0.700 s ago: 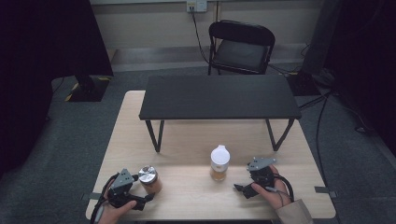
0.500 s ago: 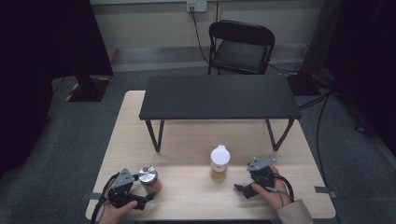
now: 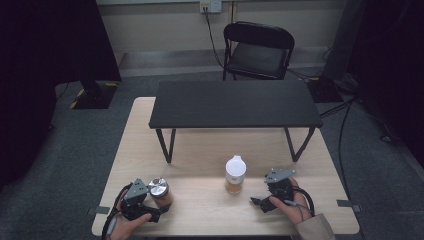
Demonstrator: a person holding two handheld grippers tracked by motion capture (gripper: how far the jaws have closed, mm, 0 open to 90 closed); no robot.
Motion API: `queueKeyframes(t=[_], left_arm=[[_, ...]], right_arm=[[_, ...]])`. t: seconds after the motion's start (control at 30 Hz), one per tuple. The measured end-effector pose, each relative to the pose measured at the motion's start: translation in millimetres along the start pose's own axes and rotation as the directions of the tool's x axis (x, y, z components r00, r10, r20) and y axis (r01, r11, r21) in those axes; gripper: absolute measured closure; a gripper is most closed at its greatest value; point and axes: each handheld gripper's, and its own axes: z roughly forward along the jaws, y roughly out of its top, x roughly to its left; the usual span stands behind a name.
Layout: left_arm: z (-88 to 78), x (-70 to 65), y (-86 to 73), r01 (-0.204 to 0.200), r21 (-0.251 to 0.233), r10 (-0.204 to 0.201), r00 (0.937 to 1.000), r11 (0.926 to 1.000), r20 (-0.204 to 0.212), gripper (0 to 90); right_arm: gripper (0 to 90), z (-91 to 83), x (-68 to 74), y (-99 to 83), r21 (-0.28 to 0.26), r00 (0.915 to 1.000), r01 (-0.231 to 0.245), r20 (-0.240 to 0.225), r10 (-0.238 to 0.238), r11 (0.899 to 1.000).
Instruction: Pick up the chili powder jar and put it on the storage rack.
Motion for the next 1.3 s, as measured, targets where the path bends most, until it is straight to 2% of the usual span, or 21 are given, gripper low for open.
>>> queueKeyframes(t=[0.53,0.7,1.03,1.3], left_arm=[[8.7,0.5,2.3,-0.009,-0.02,0.009,0.9998,0.9998,0.015,19.7],[9.5,-0.1,2.6,-0.016,-0.03,0.016,0.9998,0.9994,0.008,27.4],[8.6,-5.6,7.0,-0.047,-0.011,0.047,0.9988,0.9988,-0.013,29.5],[7.4,-6.2,10.3,-0.034,-0.007,0.034,0.9994,0.9994,-0.001,29.8]], right_arm=[[0.0,0.0,0.0,0.0,0.0,1.0,0.0,0.0,0.0,1.0],[0.0,0.0,0.0,0.0,0.0,1.0,0.0,0.0,0.0,1.0],[0.0,0.0,0.0,0.0,0.0,1.0,0.0,0.0,0.0,1.0],[0.0,0.0,0.0,0.0,0.0,1.0,0.0,0.0,0.0,1.0]])
